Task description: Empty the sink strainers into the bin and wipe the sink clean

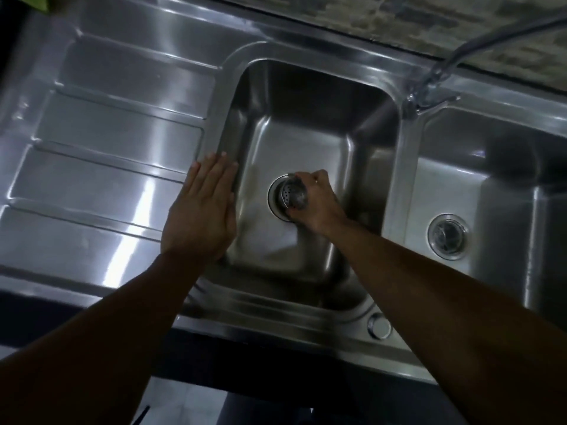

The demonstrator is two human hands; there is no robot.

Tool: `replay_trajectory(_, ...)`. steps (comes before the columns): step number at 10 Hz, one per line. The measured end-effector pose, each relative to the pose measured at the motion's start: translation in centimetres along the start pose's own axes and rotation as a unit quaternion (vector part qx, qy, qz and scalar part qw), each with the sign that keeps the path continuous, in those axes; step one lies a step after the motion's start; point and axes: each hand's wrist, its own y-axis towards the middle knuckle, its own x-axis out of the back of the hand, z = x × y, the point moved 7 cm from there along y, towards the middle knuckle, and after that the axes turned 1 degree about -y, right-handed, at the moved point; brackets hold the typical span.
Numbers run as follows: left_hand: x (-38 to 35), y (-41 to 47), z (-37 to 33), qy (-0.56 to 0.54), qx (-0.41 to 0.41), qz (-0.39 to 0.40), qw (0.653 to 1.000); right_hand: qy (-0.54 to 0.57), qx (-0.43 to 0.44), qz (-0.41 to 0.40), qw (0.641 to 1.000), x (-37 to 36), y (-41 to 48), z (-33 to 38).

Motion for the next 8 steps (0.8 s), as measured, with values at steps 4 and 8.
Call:
replay_trajectory(4, 0.1, 0.0, 0.0, 0.006, -0.008, -0.031, 0.999, -0.181, 0.017, -0.03, 0.983, -2.5, 0.6, 0.0)
replay_trajectory(8, 0.1, -0.1, -0.2, 0.016, 0.007, 0.027, 0.999, -0.071, 0.055, 0.006, 0.996, -0.6, -3.2, 1.4)
